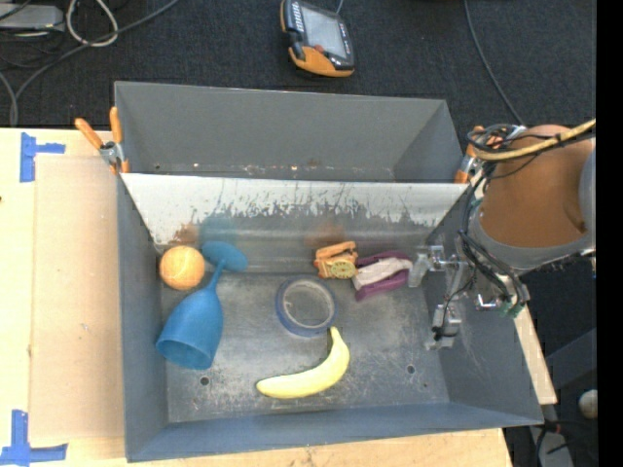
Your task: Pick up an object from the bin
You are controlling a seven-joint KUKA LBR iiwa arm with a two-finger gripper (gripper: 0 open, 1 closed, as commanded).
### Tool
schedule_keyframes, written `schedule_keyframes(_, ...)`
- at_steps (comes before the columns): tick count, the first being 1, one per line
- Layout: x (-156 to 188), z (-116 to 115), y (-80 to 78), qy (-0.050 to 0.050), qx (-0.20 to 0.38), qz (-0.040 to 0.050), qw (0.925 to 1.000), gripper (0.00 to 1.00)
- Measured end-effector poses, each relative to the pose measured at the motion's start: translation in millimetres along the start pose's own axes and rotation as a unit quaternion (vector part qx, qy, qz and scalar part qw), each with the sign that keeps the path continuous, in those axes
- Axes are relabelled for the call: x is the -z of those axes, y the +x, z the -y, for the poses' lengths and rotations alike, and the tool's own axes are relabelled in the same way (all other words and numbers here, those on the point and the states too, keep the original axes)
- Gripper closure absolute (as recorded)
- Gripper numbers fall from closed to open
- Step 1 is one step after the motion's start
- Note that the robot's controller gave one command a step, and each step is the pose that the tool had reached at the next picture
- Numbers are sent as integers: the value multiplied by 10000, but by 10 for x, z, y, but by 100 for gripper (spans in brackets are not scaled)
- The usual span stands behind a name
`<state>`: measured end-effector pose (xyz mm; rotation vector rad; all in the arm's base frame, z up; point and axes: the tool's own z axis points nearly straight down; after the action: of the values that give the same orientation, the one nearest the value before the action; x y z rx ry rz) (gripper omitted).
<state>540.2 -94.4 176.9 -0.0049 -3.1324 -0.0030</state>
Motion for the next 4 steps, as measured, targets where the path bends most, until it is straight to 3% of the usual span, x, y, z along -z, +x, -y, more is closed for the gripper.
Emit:
schedule_keyframes(1, 45, -8, -18, 6, 26, 39, 10000, 0)
schedule_keyframes(2, -337, -750, 77, -11, 2459, 8, 9693, 0)
schedule_keyframes(3, -451, -1139, -69, 8, 2466, 44, 9691, 0)
schedule_keyframes(4, -719, -1266, 328, -5, 4254, -8, 9050, 0)
